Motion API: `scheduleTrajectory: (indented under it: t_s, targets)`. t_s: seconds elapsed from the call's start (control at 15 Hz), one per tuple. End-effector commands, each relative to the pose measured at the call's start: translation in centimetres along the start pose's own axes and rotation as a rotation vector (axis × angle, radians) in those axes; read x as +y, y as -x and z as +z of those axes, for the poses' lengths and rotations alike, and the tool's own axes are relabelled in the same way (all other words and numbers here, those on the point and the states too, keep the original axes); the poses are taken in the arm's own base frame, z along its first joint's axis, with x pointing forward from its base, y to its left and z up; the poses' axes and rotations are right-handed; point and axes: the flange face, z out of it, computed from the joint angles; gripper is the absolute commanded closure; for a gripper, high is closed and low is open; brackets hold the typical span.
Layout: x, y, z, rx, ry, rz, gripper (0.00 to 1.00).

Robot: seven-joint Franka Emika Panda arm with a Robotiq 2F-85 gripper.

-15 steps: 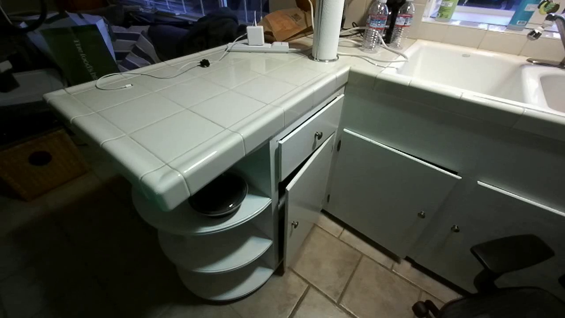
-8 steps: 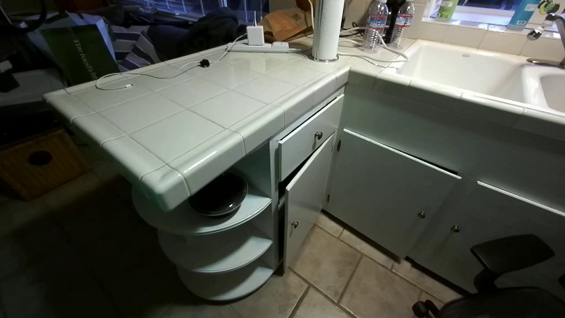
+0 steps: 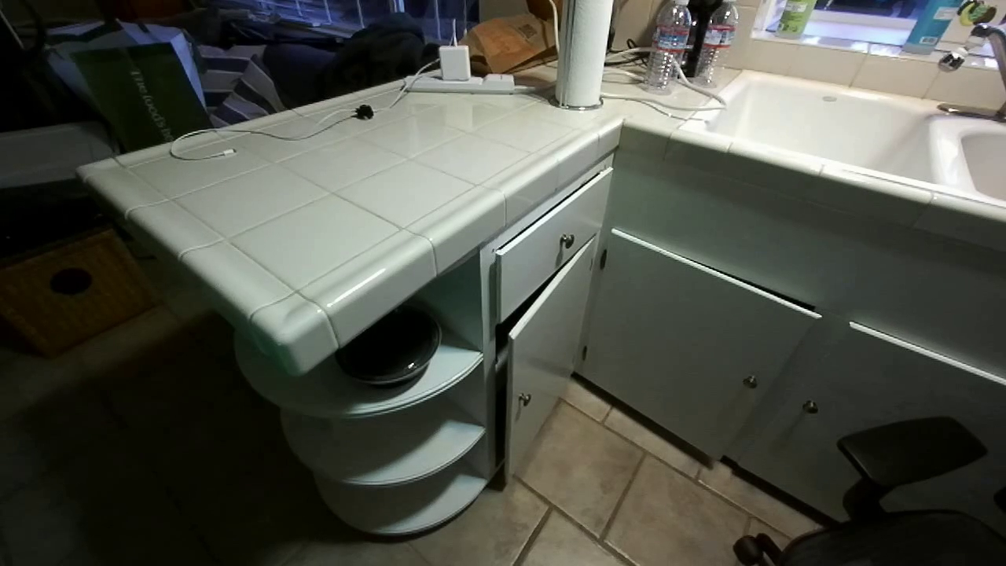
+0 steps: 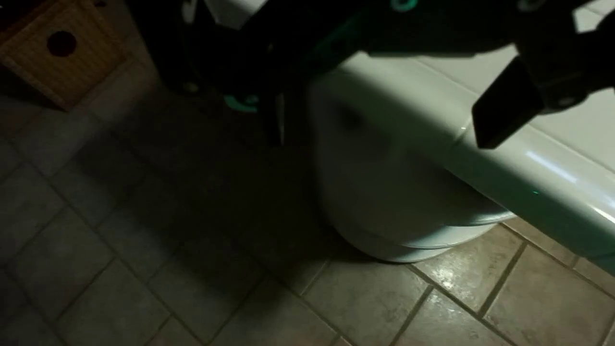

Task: Pick the spice bottle on the right side of the first left shelf below the counter and put it onto the kitchen counter

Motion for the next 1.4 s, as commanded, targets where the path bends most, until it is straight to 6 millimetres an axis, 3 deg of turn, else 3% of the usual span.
scheduleTrajectory:
  t_s: [0.0, 0.2, 0.4, 0.67, 0.73, 0.8, 0.93, 1.33]
  targets:
    - [-5.1, -4.4, 2.9, -0.039, -0.059, 0.036, 0.00]
    - [-8.6, -7.4, 5.4, -0.082, -0.049, 0.193, 0.00]
    - [-13.1, -9.7, 9.4, -0.095, -0.017, 0.308, 0.00]
    - [-16.3, -11.7, 14.2, 0.033, 0.112, 0.363, 0.00]
    - [-18.4, -12.0, 15.2, 0.050, 0.131, 0.350, 0.00]
    - [-15.8, -10.8, 13.6, 0.009, 0.101, 0.318, 0.00]
    - [-16.4, -11.0, 14.7, -0.001, 0.108, 0.312, 0.00]
    - [-15.7, -11.2, 13.7, 0.018, 0.105, 0.321, 0.00]
